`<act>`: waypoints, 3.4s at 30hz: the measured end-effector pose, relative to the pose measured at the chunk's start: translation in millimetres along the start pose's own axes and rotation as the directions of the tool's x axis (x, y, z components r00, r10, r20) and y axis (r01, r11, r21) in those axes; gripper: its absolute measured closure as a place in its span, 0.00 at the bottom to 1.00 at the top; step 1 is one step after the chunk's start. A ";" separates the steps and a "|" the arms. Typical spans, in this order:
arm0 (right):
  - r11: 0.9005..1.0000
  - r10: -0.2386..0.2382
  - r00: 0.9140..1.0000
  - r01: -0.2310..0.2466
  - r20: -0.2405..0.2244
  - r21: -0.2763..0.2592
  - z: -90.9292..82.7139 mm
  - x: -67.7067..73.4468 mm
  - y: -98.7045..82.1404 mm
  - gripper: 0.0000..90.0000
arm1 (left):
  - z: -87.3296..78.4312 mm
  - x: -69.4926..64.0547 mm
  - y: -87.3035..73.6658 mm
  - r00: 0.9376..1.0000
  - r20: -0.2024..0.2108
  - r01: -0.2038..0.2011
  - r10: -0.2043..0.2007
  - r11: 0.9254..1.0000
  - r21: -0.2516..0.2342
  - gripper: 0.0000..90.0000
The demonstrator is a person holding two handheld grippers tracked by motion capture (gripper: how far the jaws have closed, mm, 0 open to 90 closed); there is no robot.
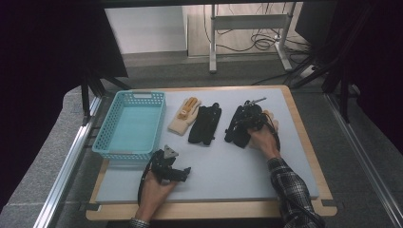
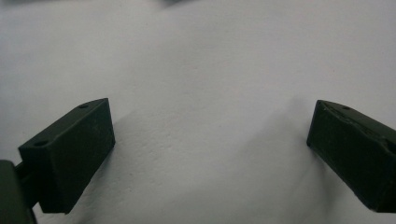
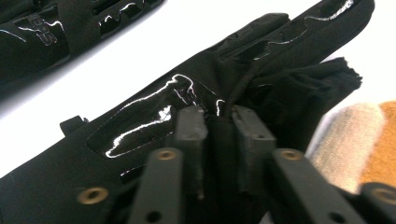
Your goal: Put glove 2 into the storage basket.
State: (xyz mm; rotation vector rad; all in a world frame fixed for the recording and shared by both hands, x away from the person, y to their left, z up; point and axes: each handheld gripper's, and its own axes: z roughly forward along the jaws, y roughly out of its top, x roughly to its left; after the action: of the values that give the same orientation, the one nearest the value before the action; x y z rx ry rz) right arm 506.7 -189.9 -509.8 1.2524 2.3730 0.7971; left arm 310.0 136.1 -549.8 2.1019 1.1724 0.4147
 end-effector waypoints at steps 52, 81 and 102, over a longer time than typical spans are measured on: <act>0.982 -0.175 0.928 0.140 -0.330 -0.127 -92.4 108.5 -92.5 0.75 | -0.1 0.0 0.0 1.000 -0.002 0.000 0.000 1.000 0.002 0.02; 0.982 -0.130 0.971 0.098 -0.201 -0.165 -42.0 79.8 -4.9 0.71 | -0.1 0.0 0.0 1.000 0.000 0.001 -0.001 1.000 0.002 0.02; 0.998 -0.023 0.993 0.017 -0.119 -0.054 32.4 87.8 23.5 0.58 | -0.1 0.3 0.0 1.000 -0.001 -0.003 0.003 1.000 0.004 0.02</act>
State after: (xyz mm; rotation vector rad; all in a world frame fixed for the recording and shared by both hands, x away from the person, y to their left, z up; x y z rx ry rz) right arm 490.4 -95.9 -524.0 1.1890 2.4371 0.9468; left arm 310.1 136.4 -549.7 2.1076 1.1718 0.4154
